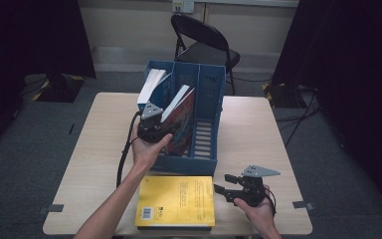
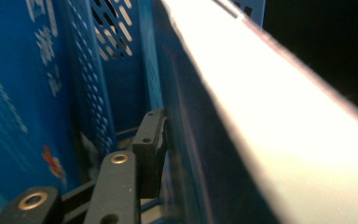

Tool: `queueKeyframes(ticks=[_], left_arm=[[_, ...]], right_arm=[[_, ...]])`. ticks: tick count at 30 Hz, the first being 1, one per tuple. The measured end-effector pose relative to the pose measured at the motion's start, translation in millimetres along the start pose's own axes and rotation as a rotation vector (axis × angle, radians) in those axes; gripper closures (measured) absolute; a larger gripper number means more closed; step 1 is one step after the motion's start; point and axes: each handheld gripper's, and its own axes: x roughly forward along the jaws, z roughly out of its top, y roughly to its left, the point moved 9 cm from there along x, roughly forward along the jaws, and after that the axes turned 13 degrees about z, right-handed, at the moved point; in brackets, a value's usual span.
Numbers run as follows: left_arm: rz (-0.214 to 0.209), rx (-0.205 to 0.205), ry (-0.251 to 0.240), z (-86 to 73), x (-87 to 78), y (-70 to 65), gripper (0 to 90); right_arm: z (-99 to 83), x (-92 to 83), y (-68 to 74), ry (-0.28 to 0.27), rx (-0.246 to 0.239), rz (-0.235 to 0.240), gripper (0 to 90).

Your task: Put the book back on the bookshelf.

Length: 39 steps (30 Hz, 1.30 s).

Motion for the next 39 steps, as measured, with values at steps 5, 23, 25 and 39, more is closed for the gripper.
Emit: queueKeyframes(ticks=[5,23,25,39], left_arm=[[0.012,0.001,0.018,1.4,-3.0,3.7,56.5],[0.005,0.021,0.134,15.6,-12.4,8.2,56.6],[0.0,0.023,0.145,16.8,-13.1,8.9,56.5],[0.016,0.057,0.322,32.0,-12.8,5.8,62.2]], right_arm=[[0.0,0.2,0.4,0.001,-0.002,0.001,35.2],[0.7,2.7,1.5,0.009,-0.008,0.005,35.2],[0.8,2.7,1.6,0.009,-0.009,0.006,35.2],[1.3,3.7,2.1,0.009,-0.011,0.006,35.2]])
